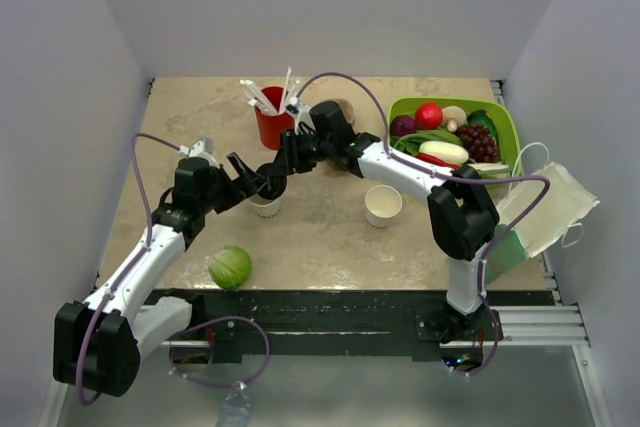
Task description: Pack the takeout coffee
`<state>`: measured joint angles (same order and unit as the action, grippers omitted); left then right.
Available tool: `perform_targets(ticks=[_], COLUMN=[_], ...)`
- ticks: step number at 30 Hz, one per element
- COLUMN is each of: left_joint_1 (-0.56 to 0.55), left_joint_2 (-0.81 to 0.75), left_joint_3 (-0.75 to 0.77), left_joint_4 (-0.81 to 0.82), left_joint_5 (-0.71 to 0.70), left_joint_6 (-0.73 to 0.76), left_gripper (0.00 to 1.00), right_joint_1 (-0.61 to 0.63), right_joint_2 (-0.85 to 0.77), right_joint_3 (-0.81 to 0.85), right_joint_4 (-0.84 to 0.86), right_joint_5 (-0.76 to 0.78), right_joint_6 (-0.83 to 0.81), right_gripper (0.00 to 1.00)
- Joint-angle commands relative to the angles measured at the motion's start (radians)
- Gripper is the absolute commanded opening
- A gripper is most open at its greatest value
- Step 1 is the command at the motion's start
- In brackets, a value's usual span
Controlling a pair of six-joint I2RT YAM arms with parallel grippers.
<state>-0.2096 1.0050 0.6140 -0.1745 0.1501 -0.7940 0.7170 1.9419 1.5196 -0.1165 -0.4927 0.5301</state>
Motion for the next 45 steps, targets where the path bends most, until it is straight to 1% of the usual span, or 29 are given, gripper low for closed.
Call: perform_targets(ticks=[1,10,14,24,39,45], left_joint_1=[0.009,0.009,0.009,0.009,0.01,0.012], left_joint_2=[0.018,0.035,0.034,0.004,0.024,0.018], left_joint_3=[-0.014,-0.013,-0.02,-0.039,-0.06,-0.066], left_joint_4=[0.086,0.087,0.086,0.095,0.153,0.145], left_joint_5=[0.058,0.072,0.074,0.06,0.092,0.085], left_joint_6=[-0.022,-0.024,-0.027,-0.039,-0.073,-0.077], left_gripper=[0.99,0.98,0.98,0.97,0.94,0.93], right_joint_1=[-0.002,-0.002,-0.004,-0.004,0.012,0.021], right_joint_2=[0.003,0.017,0.02,0.031,0.046,0.048], right_joint_3=[0.002,-0.019,-0.018,-0.021,-0.013,-0.003], right_joint_4=[-0.009,-0.012,-0.012,0.0,0.009,-0.002], right_joint_5=[-0.026,0.0,0.008,-0.047,-0.052,-0.044], right_joint_6=[-0.012,-0.012,-0.019,-0.015,-0.002,-0.013], right_gripper=[0.43,0.43,0.46,0.47,0.55,0.56])
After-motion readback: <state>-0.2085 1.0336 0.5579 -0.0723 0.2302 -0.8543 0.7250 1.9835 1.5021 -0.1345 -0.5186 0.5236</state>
